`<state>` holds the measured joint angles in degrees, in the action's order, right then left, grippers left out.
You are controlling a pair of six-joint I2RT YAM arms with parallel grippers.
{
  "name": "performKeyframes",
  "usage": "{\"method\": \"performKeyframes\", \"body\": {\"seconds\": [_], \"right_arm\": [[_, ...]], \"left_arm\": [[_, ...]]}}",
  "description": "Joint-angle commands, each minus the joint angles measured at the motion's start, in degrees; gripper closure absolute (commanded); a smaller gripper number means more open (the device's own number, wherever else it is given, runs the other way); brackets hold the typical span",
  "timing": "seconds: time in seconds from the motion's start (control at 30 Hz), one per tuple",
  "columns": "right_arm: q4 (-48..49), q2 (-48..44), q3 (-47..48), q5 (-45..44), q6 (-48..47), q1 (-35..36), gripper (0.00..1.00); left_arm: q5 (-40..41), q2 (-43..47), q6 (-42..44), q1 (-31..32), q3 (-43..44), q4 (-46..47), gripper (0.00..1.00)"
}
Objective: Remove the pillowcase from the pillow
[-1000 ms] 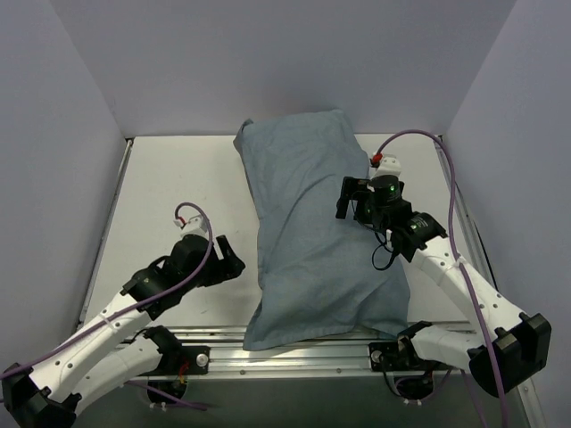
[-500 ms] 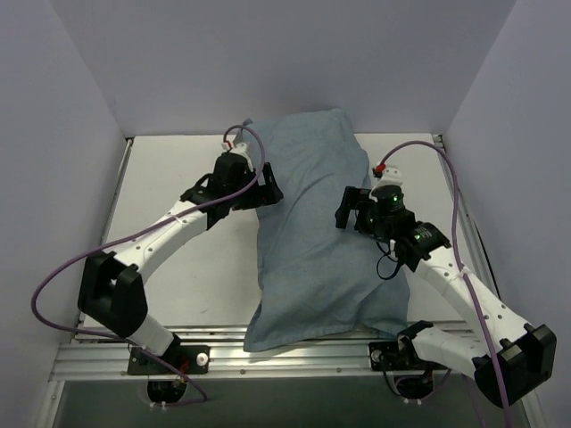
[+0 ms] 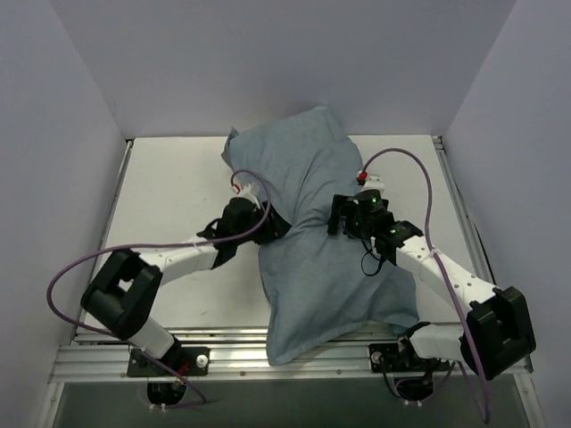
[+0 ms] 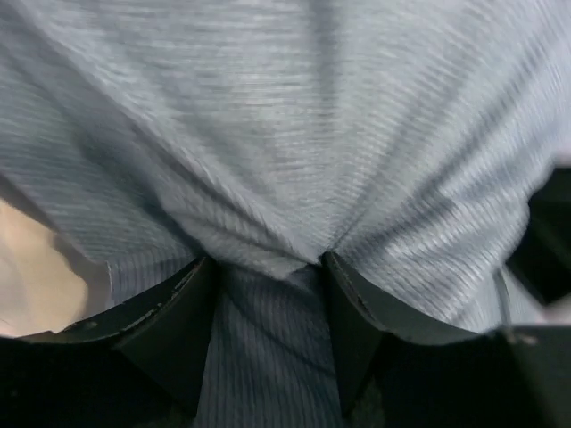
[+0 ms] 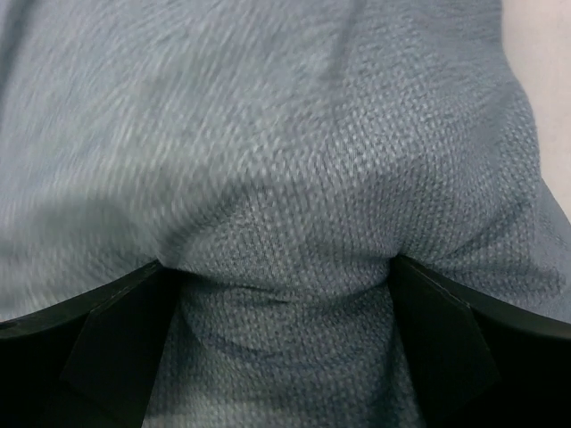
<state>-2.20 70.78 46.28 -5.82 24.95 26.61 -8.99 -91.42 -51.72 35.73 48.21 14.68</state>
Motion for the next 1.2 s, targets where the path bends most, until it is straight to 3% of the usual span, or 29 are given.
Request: {"method": "performKeyframes", "body": {"seconds": [0.0, 0.07, 0.27, 0.4, 0.57, 0.6, 0.67, 0.73, 0.77, 0.87, 1.03, 1.17], "right_arm": [[5.18, 7.32, 3.28, -5.07, -3.15, -1.47, 0.05], [6.41, 10.32, 8.00, -5.68, -4.82, -2.70, 0.05], [6.42, 17.89, 19.71, -7.18, -7.98, -6.22, 0.05], [3.79, 16.07, 26.39, -7.80, -10.09, -6.57, 0.04], [0.53, 8.16, 23.86, -5.25, -10.01, -4.29, 0.04], [0.27, 5.18, 22.81, -5.16, -9.49, -3.33, 0.04], [-0.44, 2.53, 19.56, -5.42, -8.61, 0.61, 0.04], [-0.88, -0.20, 16.06, -5.52, -5.99, 3.70, 0.04], [-0.53, -0.90, 14.64, -4.82, -4.66, 6.15, 0.04], [2.10, -2.31, 8.33, -1.92, -0.53, 7.84, 0.05], [8.07, -1.35, -0.56, -3.23, 3.52, 5.13, 0.05], [8.62, -3.72, -7.69, -2.52, 8.18, -4.53, 0.05]], "left_arm": [[3.53, 5.89, -4.61, 12.50, -5.31, 2.64, 0.42], [6.08, 6.42, -4.96, 18.99, -5.67, 2.20, 0.42], [12.33, 11.07, -2.60, 25.18, -2.95, -4.38, 0.40], [16.37, 17.40, 3.19, 26.94, 3.45, -15.69, 0.24], [32.96, 26.00, 12.68, 25.72, 12.25, -34.34, 0.10], [35.69, 26.98, 15.66, 24.49, 13.66, -39.32, 0.08], [36.60, 29.00, 17.61, 15.90, 16.65, -42.70, 0.06], [33.27, 29.72, 21.57, 8.17, 17.27, -42.19, 0.06], [30.21, 29.37, 22.27, 0.91, 17.01, -41.32, 0.06], [24.92, 25.00, 23.60, -10.19, 17.01, -37.45, 0.07], [18.23, 14.53, 21.93, -16.03, 17.18, -30.77, 0.07], [17.17, 6.79, 18.16, -16.48, 16.75, -31.55, 0.09]]}}
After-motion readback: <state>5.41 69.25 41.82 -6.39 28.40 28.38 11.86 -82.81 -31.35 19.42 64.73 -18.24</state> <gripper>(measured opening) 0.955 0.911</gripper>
